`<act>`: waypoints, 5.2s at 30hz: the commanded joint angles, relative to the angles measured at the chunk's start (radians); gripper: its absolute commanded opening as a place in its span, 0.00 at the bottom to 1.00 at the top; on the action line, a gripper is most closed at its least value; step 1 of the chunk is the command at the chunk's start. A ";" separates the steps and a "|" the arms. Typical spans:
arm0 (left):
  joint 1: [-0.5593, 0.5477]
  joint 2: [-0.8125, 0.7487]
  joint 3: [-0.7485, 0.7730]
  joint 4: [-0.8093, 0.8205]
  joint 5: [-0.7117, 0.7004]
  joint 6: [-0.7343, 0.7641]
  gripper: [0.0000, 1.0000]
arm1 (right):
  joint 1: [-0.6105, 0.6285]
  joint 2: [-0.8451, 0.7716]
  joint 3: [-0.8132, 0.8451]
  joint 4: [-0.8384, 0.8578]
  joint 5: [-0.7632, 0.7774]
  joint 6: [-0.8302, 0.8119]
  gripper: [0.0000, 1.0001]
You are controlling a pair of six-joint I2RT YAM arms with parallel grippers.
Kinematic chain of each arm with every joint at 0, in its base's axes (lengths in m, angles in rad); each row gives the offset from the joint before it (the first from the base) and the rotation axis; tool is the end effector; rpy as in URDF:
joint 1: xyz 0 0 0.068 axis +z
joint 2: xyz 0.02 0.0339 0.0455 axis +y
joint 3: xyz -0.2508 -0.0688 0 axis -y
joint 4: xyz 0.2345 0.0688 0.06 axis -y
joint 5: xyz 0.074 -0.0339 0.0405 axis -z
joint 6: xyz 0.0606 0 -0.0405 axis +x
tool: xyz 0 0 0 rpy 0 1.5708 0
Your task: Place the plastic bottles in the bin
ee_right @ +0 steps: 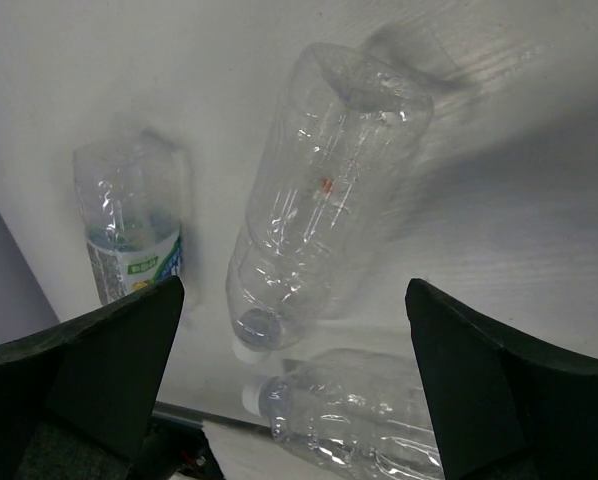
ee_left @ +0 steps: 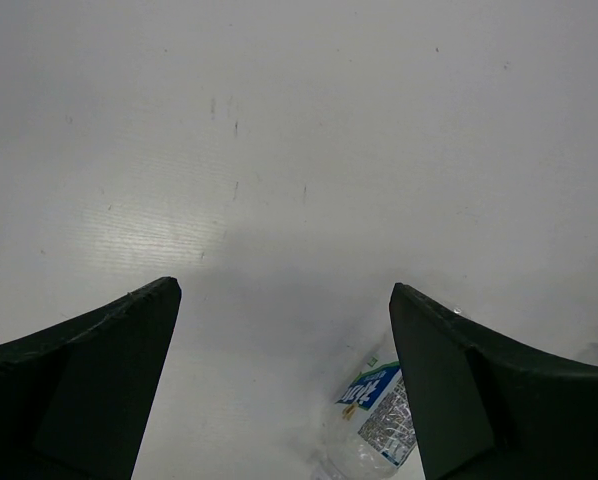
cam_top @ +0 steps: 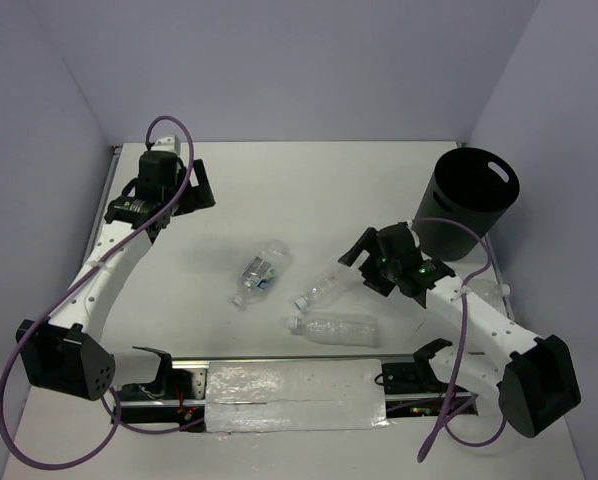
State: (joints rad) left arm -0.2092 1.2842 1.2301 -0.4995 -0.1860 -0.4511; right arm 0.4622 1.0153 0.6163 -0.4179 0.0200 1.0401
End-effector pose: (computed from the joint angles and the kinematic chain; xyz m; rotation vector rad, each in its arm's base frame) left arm 0.2959 -0.0514 0.3311 -0.3647 2.0883 -0.1958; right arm 0.1968 0.0967 0.1927 0.7215 2.3923 0.6568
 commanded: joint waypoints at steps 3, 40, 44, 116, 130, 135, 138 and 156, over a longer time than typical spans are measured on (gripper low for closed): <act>0.001 -0.033 -0.011 0.010 -0.020 0.000 0.99 | 0.007 0.104 -0.015 0.174 -0.015 0.081 1.00; 0.001 -0.049 -0.021 -0.039 0.026 0.018 0.99 | -0.221 0.180 1.053 -0.047 1.053 -0.840 0.38; -0.001 -0.033 -0.015 -0.042 0.043 0.019 0.99 | -0.279 0.172 1.013 0.049 1.132 -0.946 0.39; -0.986 0.530 -0.003 0.030 0.045 0.057 0.80 | -0.046 -0.161 0.812 -0.627 0.561 -0.347 1.00; -0.843 0.190 0.046 0.032 0.215 0.029 0.54 | -0.065 -0.159 0.674 -0.500 0.278 -0.281 1.00; -0.799 0.162 0.092 0.075 0.318 0.017 0.54 | -0.068 -0.139 0.636 -0.350 0.047 -0.241 1.00; -0.791 0.175 0.112 0.090 0.338 0.011 0.54 | -0.068 -0.112 0.606 -0.282 -0.053 -0.218 1.00; -0.776 0.185 0.126 0.113 0.362 -0.018 0.56 | -0.048 -0.132 0.458 -0.228 -0.111 -0.201 0.94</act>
State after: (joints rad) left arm -0.9932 1.4742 1.3186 -0.4179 0.1650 -0.4564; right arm 0.4061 0.9184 1.0851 -0.6895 -0.0811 0.8406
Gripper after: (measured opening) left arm 0.700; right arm 0.956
